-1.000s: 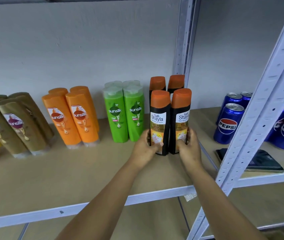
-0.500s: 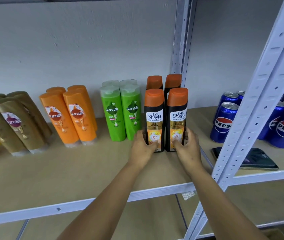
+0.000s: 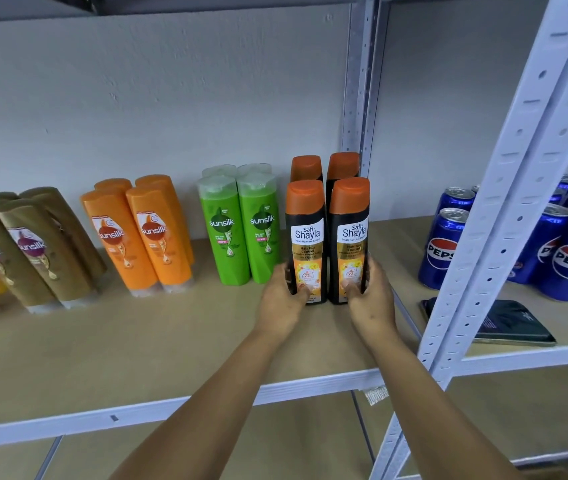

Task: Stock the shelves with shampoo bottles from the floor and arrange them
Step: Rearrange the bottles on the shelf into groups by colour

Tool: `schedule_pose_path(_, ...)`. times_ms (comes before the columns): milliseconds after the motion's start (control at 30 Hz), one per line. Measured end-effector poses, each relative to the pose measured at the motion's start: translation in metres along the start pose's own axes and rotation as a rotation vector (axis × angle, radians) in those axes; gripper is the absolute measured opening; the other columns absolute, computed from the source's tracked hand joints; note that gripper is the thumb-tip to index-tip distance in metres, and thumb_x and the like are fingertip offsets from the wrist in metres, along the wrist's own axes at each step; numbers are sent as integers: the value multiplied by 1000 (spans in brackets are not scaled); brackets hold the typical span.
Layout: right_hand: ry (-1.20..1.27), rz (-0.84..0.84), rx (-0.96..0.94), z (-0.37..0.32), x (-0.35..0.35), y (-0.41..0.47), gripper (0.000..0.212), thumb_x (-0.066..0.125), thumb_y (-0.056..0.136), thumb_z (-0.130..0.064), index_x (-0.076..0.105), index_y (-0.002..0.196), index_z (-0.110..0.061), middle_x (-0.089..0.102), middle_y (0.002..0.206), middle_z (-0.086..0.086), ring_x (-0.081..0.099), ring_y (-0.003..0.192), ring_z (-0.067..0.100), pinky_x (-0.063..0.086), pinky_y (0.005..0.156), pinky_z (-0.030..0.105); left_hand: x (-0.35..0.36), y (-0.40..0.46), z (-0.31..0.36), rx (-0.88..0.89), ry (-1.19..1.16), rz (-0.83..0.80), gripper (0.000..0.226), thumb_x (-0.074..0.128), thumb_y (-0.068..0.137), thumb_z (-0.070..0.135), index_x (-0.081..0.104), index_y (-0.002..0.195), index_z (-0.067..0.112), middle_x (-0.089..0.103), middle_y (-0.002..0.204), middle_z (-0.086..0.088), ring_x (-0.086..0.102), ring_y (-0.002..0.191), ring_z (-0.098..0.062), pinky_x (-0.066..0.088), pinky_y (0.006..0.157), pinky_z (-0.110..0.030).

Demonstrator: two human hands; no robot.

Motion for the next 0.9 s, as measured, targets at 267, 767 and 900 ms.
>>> schedule_pose_path(267, 30, 18, 13, 1, 5, 11, 53, 56, 88, -5, 43, 137, -21, 56, 128, 2, 53, 119, 19, 45, 101, 47, 7, 12, 3, 8, -5, 8, 42, 68, 84, 18, 49, 122, 17, 65, 111, 4, 62, 99, -16, 50, 89, -34)
schedule_pose_path(767, 68, 16, 87, -1, 13, 37, 44, 51, 92, -2, 46, 133, -19, 59, 122, 0, 55, 113, 16, 41, 90, 28, 20, 42, 3, 29, 6, 33, 33, 68, 84, 14, 52, 114, 15, 65, 106, -1, 60, 93, -15, 42, 76, -23)
schedule_pose_path(900, 70, 35, 83, -1, 16, 44, 40, 49, 92, -1, 49, 128, -17, 59, 114, -2, 54, 103, 12, 39, 85, 26, 23, 49, -1, 43, 23, 45, 33, 67, 83, 15, 52, 113, 17, 65, 107, -3, 60, 99, -20, 49, 85, -36)
Point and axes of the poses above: each hand's wrist, its own y-axis towards the middle knuckle, its own x-axis out of the palm, z = x × y, the point moved 5 cm from there along y, towards the middle knuckle
